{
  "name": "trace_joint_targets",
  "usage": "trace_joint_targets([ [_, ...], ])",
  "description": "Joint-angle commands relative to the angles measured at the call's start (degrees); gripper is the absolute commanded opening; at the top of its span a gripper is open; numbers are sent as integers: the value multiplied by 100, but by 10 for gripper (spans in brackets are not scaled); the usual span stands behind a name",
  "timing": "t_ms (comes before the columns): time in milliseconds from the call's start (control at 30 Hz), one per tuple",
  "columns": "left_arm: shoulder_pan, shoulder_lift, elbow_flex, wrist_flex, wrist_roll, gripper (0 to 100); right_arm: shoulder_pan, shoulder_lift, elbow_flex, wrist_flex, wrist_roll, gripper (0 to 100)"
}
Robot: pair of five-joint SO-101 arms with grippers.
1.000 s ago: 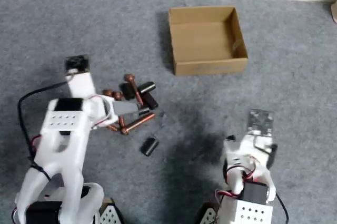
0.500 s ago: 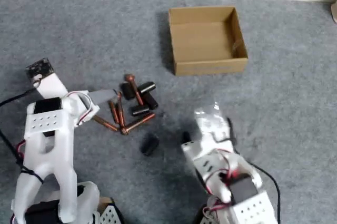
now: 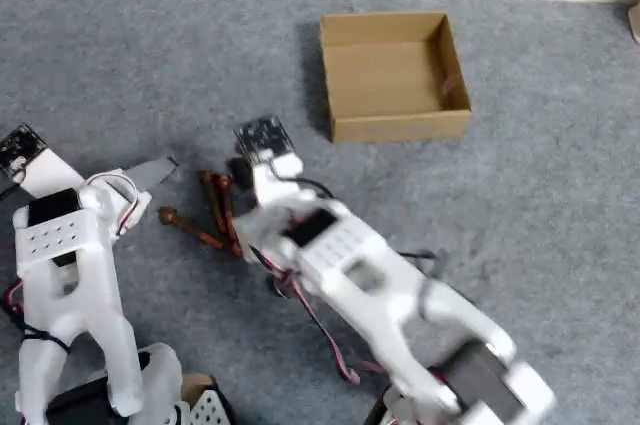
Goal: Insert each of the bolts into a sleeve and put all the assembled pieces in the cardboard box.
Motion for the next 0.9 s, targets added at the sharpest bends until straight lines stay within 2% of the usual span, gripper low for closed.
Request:
trace_joint_targets([
  [0, -84, -127, -251, -18, 35, 489, -101, 1165, -1130, -154, -642, 406],
  [133, -84, -127, -251, -18, 35, 489, -101, 1965, -1912, -154, -993, 406],
  [367, -84, -127, -251, -53, 35, 489, -338, 2607, -2800, -145, -1011, 406],
  [600, -84, -127, -215, -193, 35, 489, -444, 3204, -3081, -163, -1037, 406],
  [767, -84, -127, -215, -193, 35, 489, -418, 3503, -3240, -163, -1846, 406],
  [867, -84, -127, -215, -193, 35, 489, -426, 3653, -3301, -163, -2004, 406],
])
